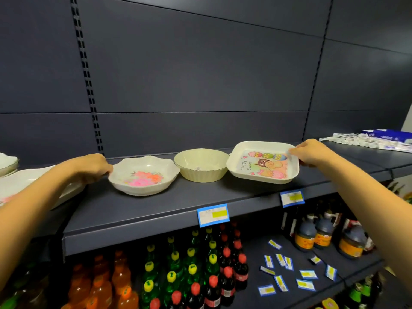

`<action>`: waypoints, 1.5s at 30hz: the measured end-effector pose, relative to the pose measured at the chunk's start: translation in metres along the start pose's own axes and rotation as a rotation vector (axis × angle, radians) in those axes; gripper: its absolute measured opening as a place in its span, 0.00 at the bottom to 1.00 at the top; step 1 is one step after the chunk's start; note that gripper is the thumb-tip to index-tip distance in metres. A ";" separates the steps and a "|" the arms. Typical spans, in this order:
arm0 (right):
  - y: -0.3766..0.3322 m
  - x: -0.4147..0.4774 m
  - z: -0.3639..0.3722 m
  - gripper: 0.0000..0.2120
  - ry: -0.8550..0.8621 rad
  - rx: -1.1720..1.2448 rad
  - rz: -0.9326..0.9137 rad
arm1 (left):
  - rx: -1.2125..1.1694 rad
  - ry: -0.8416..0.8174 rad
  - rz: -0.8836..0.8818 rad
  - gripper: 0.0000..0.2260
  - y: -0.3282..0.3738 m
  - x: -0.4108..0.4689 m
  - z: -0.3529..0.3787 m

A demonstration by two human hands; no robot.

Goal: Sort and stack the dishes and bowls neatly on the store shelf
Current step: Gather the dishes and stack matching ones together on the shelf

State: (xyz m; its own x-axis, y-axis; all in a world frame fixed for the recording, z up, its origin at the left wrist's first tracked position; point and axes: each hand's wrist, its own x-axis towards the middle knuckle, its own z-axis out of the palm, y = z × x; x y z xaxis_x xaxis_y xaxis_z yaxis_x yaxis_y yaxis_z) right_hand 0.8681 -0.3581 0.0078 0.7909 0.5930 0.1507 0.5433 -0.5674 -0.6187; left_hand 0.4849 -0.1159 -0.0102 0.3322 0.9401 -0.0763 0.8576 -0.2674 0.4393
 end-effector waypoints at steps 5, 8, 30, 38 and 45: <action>0.008 0.036 -0.008 0.10 -0.027 0.056 -0.039 | 0.325 0.149 -0.078 0.16 0.015 0.014 0.007; 0.012 0.059 -0.008 0.12 -0.027 0.055 -0.046 | 0.516 0.258 -0.075 0.12 0.032 0.015 0.007; 0.023 0.180 0.048 0.19 -0.300 -0.223 -0.354 | 0.469 0.667 0.139 0.14 0.153 -0.001 0.071; -0.018 0.153 0.047 0.15 -0.256 -0.197 -0.743 | 0.489 0.685 0.030 0.14 0.154 -0.028 0.089; -0.073 0.095 0.068 0.16 -0.325 -0.139 -1.079 | 0.511 0.713 -0.063 0.14 0.133 -0.072 0.078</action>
State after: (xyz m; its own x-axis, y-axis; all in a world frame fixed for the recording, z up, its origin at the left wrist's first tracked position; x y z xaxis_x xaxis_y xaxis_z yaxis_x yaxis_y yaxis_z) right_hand 0.8846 -0.2219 0.0152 -0.2083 0.9194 0.3337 0.9394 0.2830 -0.1934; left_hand 0.6054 -0.2355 -0.0165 0.1002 0.8191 0.5649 0.9936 -0.1119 -0.0140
